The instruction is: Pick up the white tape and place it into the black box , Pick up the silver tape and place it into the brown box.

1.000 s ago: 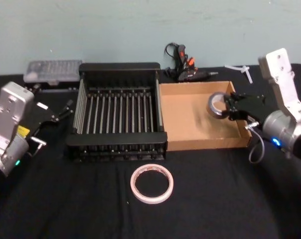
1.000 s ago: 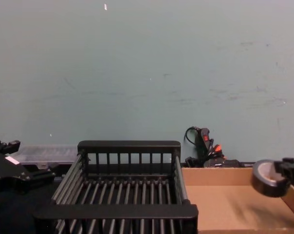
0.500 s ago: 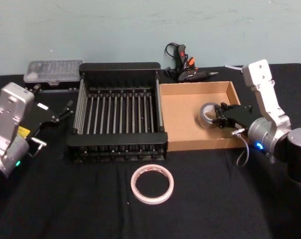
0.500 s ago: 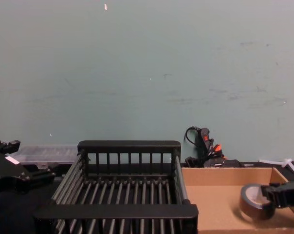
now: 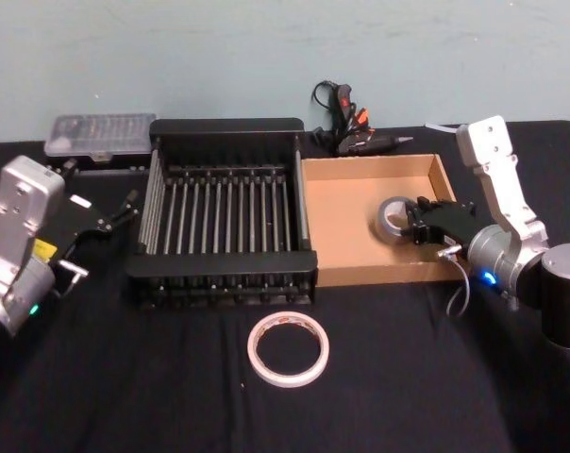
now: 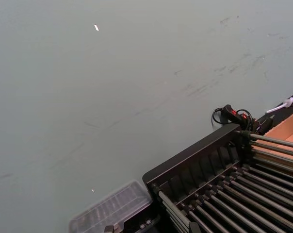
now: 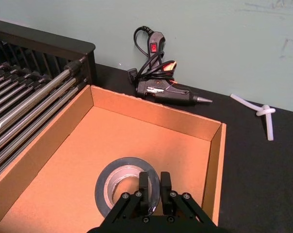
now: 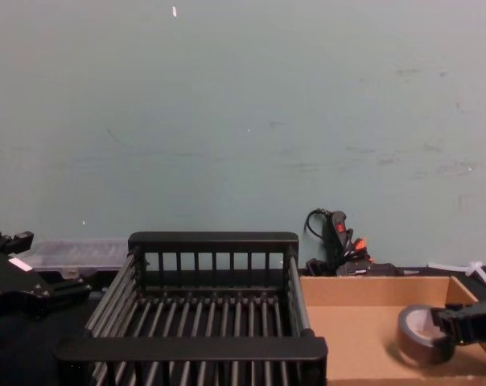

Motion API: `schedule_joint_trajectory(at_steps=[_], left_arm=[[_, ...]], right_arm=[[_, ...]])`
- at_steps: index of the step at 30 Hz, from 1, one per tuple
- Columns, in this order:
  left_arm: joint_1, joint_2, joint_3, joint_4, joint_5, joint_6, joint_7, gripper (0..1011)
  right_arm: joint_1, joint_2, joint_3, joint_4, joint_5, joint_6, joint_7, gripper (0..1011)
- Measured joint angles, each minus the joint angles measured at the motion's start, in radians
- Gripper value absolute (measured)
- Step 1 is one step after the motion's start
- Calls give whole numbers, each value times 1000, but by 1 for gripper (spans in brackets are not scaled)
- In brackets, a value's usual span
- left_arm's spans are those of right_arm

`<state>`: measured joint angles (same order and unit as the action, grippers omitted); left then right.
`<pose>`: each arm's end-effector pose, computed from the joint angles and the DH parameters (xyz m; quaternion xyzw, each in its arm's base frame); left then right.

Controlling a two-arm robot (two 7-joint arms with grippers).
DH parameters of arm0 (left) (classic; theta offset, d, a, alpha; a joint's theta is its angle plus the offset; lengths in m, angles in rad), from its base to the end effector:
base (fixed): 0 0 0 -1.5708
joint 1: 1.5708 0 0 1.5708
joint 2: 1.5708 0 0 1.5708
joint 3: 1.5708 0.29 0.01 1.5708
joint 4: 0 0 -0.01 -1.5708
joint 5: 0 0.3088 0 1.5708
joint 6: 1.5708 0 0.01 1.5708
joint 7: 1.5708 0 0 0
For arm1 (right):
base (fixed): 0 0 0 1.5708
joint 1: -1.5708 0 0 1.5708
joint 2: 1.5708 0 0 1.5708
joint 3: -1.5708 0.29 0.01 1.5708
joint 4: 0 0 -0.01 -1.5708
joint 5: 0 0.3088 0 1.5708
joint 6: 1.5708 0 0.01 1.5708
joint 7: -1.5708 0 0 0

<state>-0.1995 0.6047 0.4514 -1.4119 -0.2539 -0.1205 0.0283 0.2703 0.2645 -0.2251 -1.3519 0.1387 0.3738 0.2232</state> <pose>0.3581 0.0827 -0.3023 0.1416 -0.1324 0.5799 0.7913 0.3992 -0.0285 -0.2817 -0.1888 0.0790 -0.5630 0.8007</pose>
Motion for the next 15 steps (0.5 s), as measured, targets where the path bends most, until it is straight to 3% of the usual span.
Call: schedule_joint_trajectory(at_steps=[5, 6, 9, 15], left_arm=[[0, 0, 0, 0, 0, 0, 0, 1001], [0, 0, 0, 0, 0, 0, 0, 1001], [0, 0, 0, 0, 0, 0, 0, 1001], [0, 0, 0, 0, 0, 0, 0, 1001]], right_arm=[[0, 1, 0, -2, 1, 0, 0, 252], [0, 1, 0, -2, 2, 1, 0, 320], [-1, 1, 0, -3, 2, 1, 0, 374], [-1, 2, -1, -3, 3, 1, 1, 575]])
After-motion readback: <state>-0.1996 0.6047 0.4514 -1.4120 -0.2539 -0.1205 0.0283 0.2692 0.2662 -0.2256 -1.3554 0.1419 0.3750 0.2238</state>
